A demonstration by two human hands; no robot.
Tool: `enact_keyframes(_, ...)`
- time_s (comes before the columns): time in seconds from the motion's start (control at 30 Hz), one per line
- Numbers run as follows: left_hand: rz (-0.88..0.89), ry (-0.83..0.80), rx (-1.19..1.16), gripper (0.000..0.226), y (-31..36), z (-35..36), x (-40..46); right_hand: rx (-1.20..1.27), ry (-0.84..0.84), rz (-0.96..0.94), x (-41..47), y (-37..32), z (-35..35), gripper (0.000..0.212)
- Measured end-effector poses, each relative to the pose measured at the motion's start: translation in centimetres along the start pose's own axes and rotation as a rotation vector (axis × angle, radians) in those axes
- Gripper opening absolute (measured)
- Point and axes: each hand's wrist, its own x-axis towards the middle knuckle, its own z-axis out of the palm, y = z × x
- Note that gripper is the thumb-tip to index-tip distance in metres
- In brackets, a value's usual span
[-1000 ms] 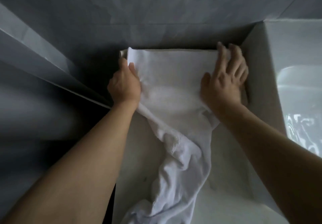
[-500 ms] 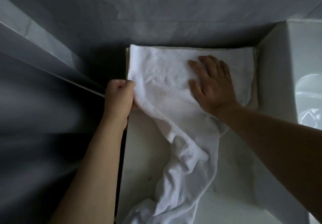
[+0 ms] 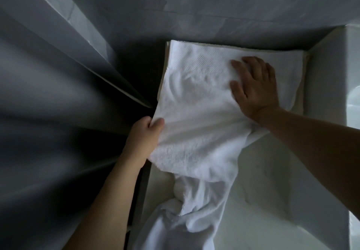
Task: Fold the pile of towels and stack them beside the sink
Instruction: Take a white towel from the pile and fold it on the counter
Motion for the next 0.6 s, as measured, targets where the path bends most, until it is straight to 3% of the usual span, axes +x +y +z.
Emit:
enact_keyframes(0.07,0.116,0.212,0.48,0.023,0.4,0.6,0.1,0.001,0.007,-0.004,0.0,0.0,0.0,0.06)
enact_keyframes(0.1,0.221,0.343,0.609,0.016,1.1,1.2,0.1,-0.001,0.012,-0.002,0.0,0.0,0.0,0.06)
enact_keyframes(0.17,0.48,0.5,0.63,0.025,3.0,2.7,0.3,-0.002,0.017,0.0,-0.1,0.0,-0.1,0.06)
enact_keyframes(0.23,0.801,0.462,0.53,0.032,5.5,4.6,1.7,-0.006,0.024,-0.008,-0.1,0.0,0.0,0.06)
enact_keyframes(0.3,0.994,0.311,0.52,0.033,8.1,6.8,3.9,0.006,0.051,-0.015,0.0,0.0,0.1,0.059)
enact_keyframes(0.37,0.961,0.233,0.638,0.038,9.2,8.5,5.9,0.058,0.093,-0.012,0.0,0.1,0.2,0.059)
enact_keyframes(0.43,0.861,0.337,0.781,0.045,8.5,10.0,7.2,0.127,0.138,0.002,-0.3,0.3,0.4,0.058)
enact_keyframes(0.6,0.938,0.484,0.794,0.052,7.3,11.2,8.5,0.272,0.166,0.08,-0.8,-0.4,-0.4,0.056)
